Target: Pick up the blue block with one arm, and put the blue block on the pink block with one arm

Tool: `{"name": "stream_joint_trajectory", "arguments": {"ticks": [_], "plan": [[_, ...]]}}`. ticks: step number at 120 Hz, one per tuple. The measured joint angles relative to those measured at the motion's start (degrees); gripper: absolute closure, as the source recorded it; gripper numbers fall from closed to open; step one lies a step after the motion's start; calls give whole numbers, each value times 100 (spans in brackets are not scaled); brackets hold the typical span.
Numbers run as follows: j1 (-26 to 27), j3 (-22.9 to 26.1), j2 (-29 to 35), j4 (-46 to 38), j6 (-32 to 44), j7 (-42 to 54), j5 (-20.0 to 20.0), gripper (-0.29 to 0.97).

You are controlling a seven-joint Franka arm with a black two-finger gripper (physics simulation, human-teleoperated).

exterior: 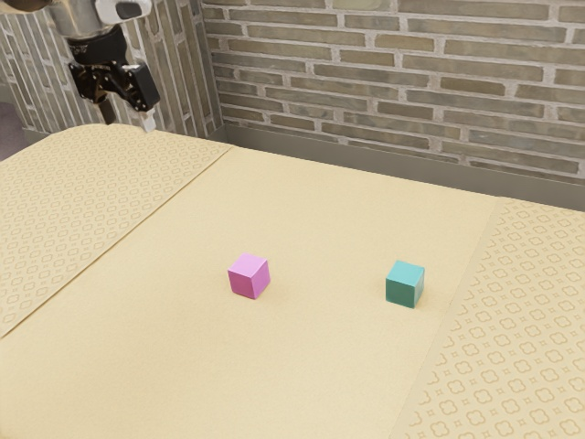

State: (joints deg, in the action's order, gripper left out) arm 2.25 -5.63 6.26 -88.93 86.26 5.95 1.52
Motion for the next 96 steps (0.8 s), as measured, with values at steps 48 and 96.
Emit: {"name": "stream_joint_trajectory", "arguments": {"ticks": [48, 96], "plan": [[633, 63, -1350, -390, 930, -583, 598, 2], [2383, -310, -3283, 934, 2088, -1414, 670, 3]]}}
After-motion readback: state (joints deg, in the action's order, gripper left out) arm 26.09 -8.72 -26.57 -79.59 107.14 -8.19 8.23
